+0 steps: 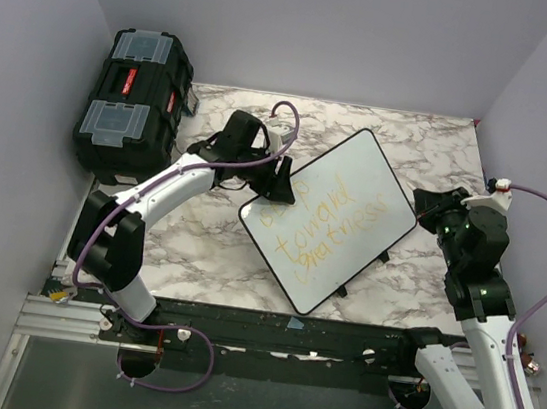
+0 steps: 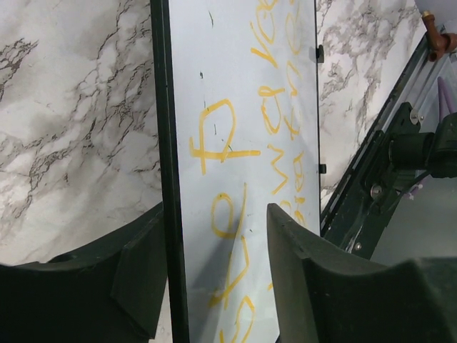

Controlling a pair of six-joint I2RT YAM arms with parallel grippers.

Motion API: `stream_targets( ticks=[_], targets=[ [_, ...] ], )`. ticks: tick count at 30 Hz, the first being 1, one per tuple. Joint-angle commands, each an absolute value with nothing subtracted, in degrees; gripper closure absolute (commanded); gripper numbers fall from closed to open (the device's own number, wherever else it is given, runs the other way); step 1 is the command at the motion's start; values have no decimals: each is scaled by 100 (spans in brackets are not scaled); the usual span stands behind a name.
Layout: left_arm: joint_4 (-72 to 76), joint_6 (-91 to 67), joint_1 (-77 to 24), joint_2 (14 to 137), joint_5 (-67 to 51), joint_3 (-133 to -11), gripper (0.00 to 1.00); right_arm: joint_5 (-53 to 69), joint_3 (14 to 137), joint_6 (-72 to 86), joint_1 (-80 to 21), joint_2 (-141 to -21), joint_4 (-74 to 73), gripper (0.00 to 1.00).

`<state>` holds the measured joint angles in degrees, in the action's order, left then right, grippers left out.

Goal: Write a sentence on the whiteboard
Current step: Put down the whiteboard on the whiteboard stand, then move the whiteboard to the center of the board.

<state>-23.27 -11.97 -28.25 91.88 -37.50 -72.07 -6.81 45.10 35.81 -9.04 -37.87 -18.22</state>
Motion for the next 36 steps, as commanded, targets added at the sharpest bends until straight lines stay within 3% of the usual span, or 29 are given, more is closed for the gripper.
stream_targets(
  ticks=[1, 10, 14, 22, 30, 36],
  targets=[
    [-2317, -1121, -2865, 8856, -3503, -7247, 43, -708, 4513, 3475, -924, -3816, -1924, 99],
    [-2992, -918, -2838, 8746, -2592, -8025, 22, -683, 4574, 3475, -923, -3841, -1935, 99],
    [-3540, -880, -2975, 8401, -1563, -8376, 20, -737, 4652, 3462, -922, -3856, -1978, 99],
    [-4130, -884, -3779, 7887, -528, -8533, 28, -1086, 4890, 3402, -923, -3901, -2133, 99],
    [-3268, -1157, -4962, 8187, -1068, -8118, 41, -1496, 5449, 3427, -921, -3900, -2148, 99],
    [-2601, -1011, -5845, 9346, -1437, -8370, 47, -1721, 5857, 3346, -918, -3904, -2279, 100]
  ],
)
